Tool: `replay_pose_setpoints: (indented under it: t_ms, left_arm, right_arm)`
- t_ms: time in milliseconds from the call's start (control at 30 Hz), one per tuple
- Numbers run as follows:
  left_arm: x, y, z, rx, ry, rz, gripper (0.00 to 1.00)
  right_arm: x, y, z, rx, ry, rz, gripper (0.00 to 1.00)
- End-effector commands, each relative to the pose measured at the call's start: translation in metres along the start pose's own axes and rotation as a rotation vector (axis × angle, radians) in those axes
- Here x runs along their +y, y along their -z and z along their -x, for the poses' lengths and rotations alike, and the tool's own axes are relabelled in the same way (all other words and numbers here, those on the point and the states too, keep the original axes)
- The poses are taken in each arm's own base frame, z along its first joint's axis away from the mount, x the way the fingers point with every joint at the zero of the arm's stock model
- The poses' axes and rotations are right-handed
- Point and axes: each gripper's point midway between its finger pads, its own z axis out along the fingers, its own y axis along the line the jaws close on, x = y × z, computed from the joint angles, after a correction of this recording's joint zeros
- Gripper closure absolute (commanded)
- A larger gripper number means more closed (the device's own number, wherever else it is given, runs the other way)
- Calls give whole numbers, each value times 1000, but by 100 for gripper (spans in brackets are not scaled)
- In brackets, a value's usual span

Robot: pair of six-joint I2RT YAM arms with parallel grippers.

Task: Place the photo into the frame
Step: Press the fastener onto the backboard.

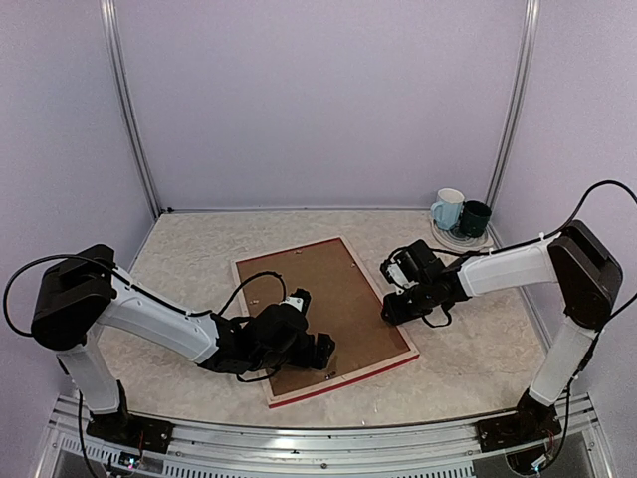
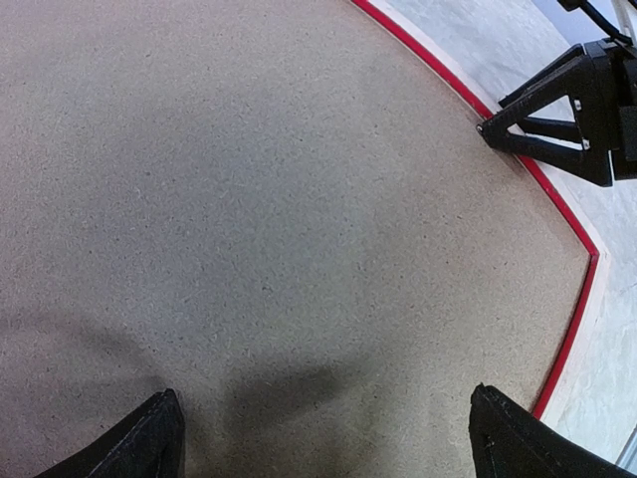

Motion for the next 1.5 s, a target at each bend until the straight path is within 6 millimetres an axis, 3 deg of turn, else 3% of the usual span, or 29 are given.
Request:
replay_pose_setpoints:
  t_ms: [0,200,333,433,667,867,1100,1467]
  left_arm:
    - [6,0,-10,25,0,16,1]
    - [7,0,-11,28,-1,18,1]
    - [8,1,-9,24,-4,24,1]
    - [7,2,-7,18,-5,24,1]
    - [2,3,-1,6,-4,14,1]
    - [-3,3,1,8,-7,0,1]
    - [-3,1,-2,18,-11,-2,2]
    - [-10,-6,-3,30,-21,-10,2]
  right_arm:
    - [-28,-5,-41,125,12,-95,71]
    - [-20,-4,-34,112,8,-47,71]
    - [0,9,-22,95,12,57,49]
    - [6,25,-6,57,12,88,39]
    - [-7,44,18,-3,-17,42,38]
    - [-18,33,17,14,-32,-14,39]
    - [-16,12,5,64,-30,2,40]
    - [-20,-5,-11,112,-22,-7,41]
